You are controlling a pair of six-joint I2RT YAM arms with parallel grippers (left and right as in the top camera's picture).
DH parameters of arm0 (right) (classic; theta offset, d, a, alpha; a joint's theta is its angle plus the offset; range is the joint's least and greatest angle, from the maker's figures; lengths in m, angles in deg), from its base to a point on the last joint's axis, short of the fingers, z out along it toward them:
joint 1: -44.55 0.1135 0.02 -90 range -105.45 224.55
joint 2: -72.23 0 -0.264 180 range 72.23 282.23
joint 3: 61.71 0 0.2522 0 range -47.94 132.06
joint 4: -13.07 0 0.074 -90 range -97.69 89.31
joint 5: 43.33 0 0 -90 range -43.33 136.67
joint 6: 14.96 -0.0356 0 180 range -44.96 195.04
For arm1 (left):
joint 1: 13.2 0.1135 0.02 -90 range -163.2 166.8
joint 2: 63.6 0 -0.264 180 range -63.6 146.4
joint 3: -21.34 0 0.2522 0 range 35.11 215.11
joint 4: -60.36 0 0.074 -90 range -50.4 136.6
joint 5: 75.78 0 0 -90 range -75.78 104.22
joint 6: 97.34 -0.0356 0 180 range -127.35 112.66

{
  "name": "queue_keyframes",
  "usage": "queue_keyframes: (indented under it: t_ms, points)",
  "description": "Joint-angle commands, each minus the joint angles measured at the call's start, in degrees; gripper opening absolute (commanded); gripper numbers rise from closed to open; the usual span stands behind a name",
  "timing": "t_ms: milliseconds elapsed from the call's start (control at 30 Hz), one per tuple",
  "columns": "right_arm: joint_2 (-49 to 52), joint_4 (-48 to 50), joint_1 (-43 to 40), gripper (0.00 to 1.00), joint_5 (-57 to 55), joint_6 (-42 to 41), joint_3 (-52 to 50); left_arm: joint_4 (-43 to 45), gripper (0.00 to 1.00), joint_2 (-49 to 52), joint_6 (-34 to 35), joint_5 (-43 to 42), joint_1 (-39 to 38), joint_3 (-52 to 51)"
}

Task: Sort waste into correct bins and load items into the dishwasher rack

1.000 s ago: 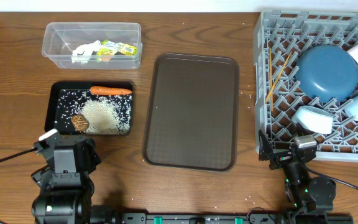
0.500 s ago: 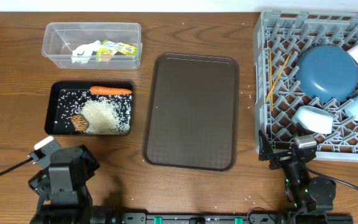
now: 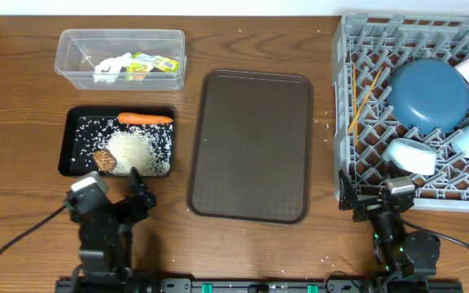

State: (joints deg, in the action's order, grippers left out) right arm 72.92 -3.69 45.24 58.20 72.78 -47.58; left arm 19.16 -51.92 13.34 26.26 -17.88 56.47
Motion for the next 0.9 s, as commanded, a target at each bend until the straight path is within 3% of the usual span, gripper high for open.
queue_keyframes:
  t_ms: [0, 200, 533, 867]
  points:
    - [-0.4, -0.3, -0.7, 0.99, -0.6, 1.1, 0.0, 5.1, 0.98, -3.7, -1.0, -5.8, -0.3, -6.5]
    - [-0.3, -0.3, -0.7, 0.99, -0.5, 1.1, 0.0, 12.9, 0.98, -9.6, -1.0, -7.1, -0.1, -16.7]
    - [-0.3, -0.3, -0.7, 0.99, -0.5, 1.1, 0.0, 15.8, 0.98, -11.4, -4.6, -8.0, 1.1, -17.6]
    - [-0.3, -0.3, -0.7, 0.99, -0.5, 1.1, 0.0, 34.2, 0.98, -11.6, -5.3, -13.1, 1.1, -21.2]
